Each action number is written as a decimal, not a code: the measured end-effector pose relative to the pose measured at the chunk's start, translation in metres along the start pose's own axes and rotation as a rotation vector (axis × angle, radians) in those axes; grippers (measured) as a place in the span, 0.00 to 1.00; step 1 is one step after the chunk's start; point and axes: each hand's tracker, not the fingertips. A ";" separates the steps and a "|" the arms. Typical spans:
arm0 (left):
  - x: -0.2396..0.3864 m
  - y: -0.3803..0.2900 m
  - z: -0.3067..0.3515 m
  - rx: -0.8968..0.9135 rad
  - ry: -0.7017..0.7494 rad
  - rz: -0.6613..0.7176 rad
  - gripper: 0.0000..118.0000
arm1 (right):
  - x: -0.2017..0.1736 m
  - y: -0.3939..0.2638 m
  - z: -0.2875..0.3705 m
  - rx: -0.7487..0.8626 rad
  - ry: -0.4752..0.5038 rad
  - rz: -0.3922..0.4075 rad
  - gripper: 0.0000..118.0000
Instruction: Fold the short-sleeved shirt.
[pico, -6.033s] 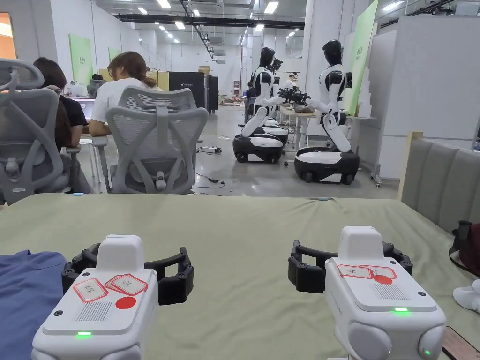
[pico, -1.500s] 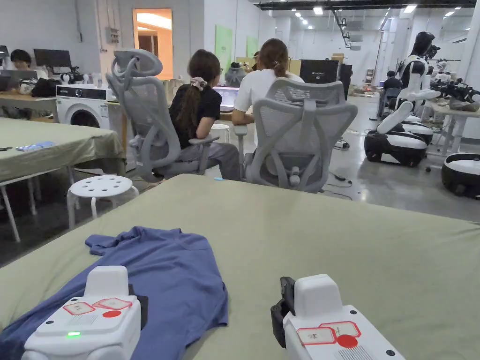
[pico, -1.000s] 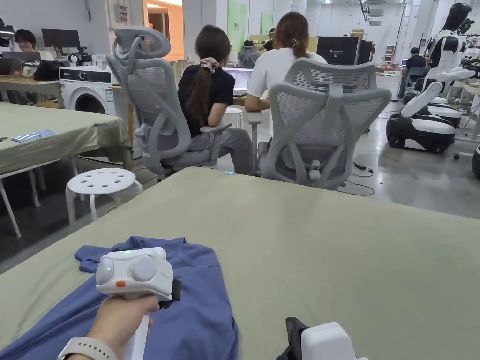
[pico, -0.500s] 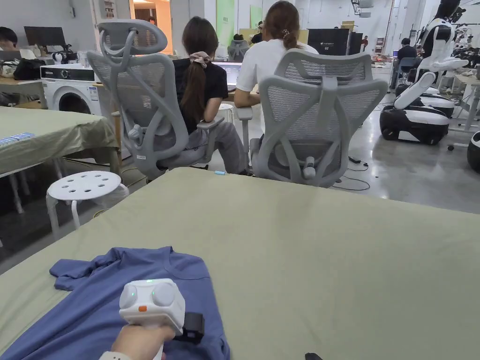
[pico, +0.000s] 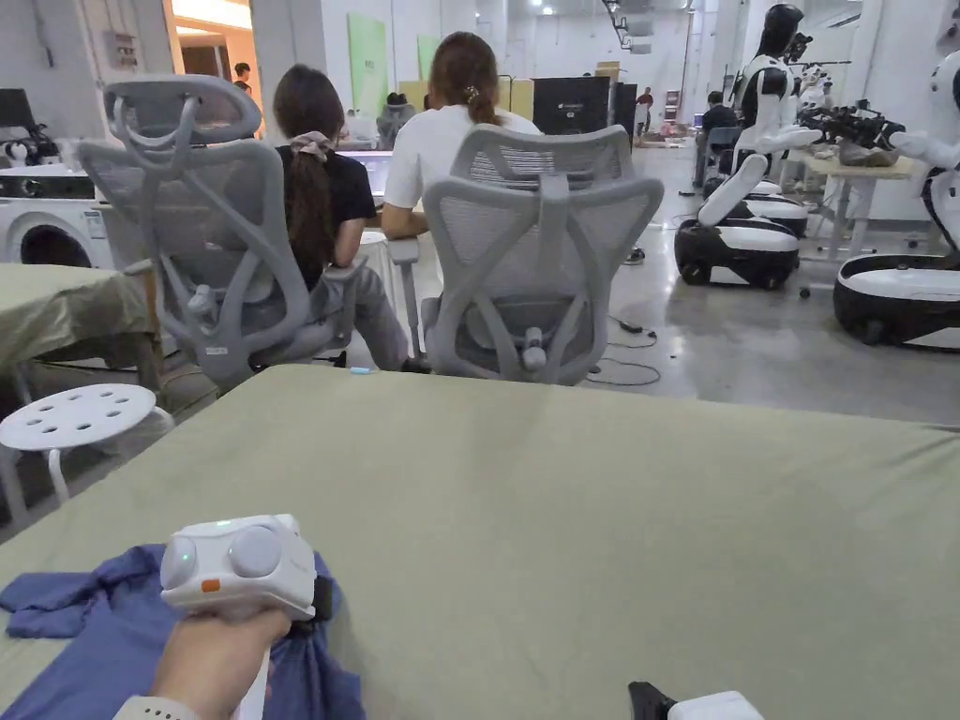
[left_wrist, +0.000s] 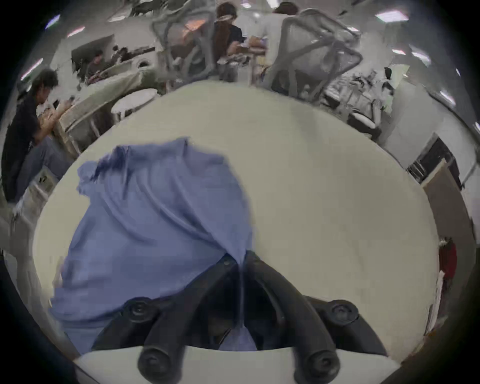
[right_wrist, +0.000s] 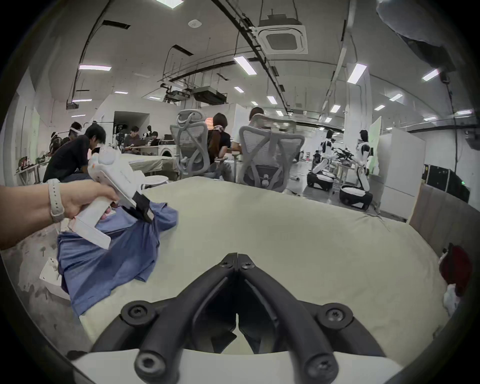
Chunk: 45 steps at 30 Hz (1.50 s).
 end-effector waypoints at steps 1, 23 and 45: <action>0.014 0.005 0.007 0.025 -0.036 -0.012 0.00 | 0.011 0.001 0.005 0.007 -0.020 -0.009 0.00; 0.587 -0.103 0.017 -0.099 -0.658 -0.516 0.00 | 0.263 -0.045 0.112 -0.014 -0.481 -0.139 0.00; 0.414 -0.148 0.106 0.423 -0.508 -0.439 0.76 | 0.270 -0.053 0.120 -0.028 -0.454 -0.187 0.00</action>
